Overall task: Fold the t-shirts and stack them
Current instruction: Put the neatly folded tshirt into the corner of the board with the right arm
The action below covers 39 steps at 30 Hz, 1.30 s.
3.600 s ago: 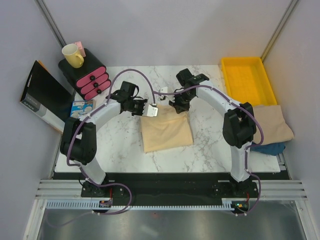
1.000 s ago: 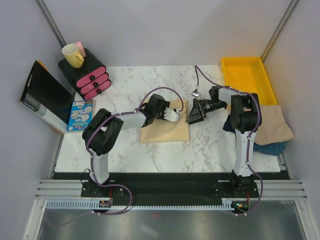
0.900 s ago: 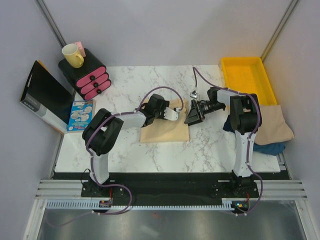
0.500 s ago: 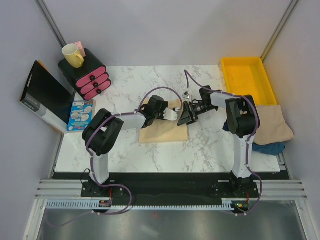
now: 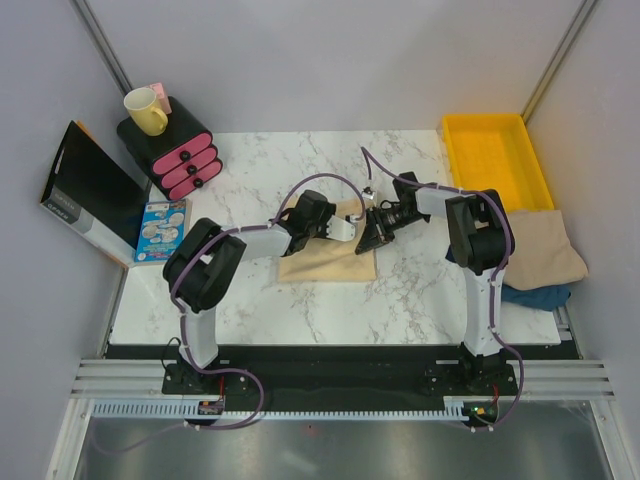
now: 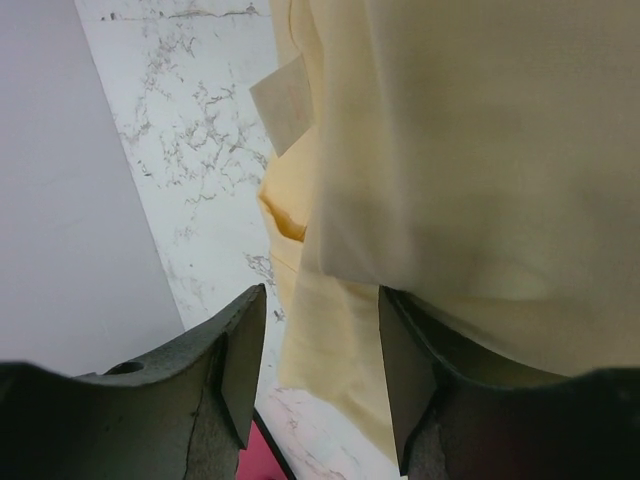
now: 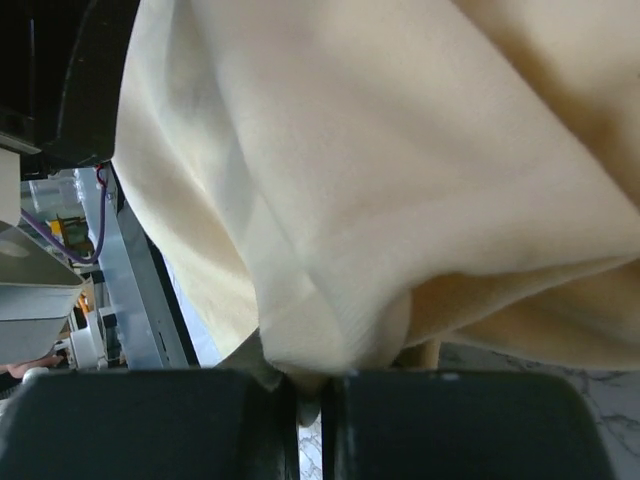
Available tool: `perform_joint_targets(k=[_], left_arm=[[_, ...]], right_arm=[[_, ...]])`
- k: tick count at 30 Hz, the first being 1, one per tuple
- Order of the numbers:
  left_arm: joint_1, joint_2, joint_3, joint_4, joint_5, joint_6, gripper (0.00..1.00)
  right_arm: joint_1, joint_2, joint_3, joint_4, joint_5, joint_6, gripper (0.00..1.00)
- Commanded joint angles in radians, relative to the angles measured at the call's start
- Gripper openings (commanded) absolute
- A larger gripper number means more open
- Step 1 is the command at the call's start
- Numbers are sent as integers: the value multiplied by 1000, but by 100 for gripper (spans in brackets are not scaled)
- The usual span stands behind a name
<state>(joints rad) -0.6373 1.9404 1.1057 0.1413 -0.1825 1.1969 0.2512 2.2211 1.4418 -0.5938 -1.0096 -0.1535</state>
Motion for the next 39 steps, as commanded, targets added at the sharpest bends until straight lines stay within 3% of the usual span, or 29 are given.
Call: perform_joint_targets(k=[1,7,14,23,39], left_arm=[[-10,-78,6,-12,-6,-29,55],[-10,-185,-13,-8,-32,-37,49],[-10,-356,-121,-25,-26,16,48],[-10,-541,-248,-55,-28,59,48],[-10,-646,-329,-85,-14,50,48]], right_arm=[[-7,8,37,40,126,-21,0],[-23,-110,43,-17,308,-99,0],[-24,-167,147,-227,465,-215,0],[-33,-277,123,-330,669,-300,0],[-81,-425,141,-442,970,-455,0]])
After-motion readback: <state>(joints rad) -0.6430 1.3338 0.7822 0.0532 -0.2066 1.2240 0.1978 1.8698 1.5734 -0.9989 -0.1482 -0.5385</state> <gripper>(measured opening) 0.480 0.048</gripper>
